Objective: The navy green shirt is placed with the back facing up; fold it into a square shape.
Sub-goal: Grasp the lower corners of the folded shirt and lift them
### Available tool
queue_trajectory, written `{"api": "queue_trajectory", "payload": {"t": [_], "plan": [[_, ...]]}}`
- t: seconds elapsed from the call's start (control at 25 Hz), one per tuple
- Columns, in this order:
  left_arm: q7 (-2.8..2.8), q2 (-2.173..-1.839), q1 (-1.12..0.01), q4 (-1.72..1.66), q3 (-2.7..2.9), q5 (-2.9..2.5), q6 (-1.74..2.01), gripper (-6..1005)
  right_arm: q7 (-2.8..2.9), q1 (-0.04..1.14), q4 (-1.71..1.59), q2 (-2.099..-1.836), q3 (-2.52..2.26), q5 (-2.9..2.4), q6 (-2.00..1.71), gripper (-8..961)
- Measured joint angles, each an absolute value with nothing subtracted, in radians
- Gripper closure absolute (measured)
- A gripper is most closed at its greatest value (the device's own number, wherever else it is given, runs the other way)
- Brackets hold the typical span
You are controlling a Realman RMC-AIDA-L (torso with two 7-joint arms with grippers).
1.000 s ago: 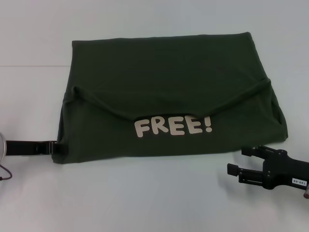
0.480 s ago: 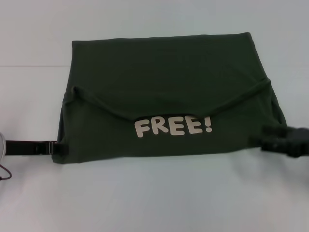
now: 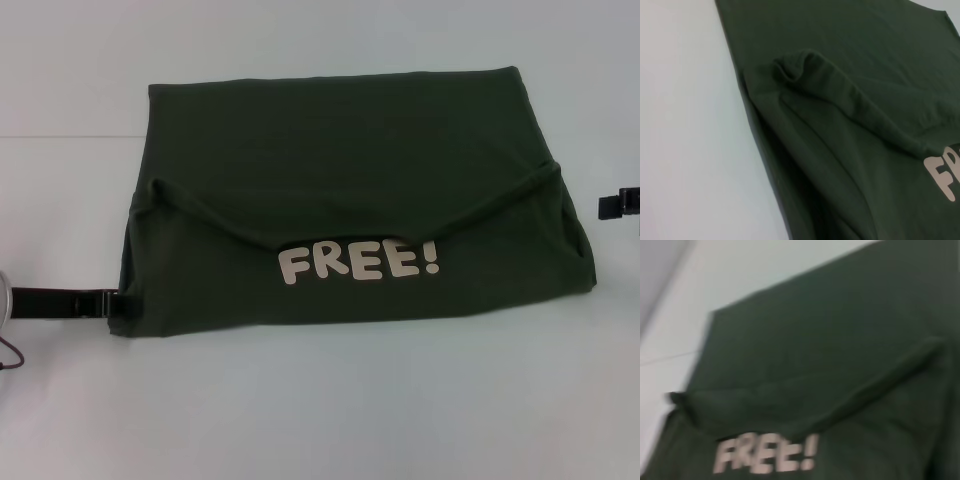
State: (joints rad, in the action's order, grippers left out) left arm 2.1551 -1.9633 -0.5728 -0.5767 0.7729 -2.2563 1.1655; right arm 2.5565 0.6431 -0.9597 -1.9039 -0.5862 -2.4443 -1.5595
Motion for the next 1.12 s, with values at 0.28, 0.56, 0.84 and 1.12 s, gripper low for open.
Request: {"api": "queue_trajectory", "payload": {"t": [0.28,0.56,0.84,1.12], "plan": [[2.146,-1.963,-0.573,-0.577,0.773,-2.256,1.168,978,2.627,0.756,-0.9,-1.924,-0.62,-2.667,-1.434,58],[2.146,-1.963,-0.574,-0.577,0.771,-2.256,1.173,977,2.634,0.812,-0.777,-1.932,-0.678,-2.728,-1.348,57],[2.146,-1.963,-0.574,-0.577,0.771,-2.256,1.173,977,2.632,0.809,-0.694,-1.932,-0.702,-2.728,-1.272,63],[2.146,-1.963,-0.576,-0.577,0.773,-2.256,1.168,978,2.622,0.81,-0.655,-1.954,-0.705,-2.723,-1.212,74]]}}
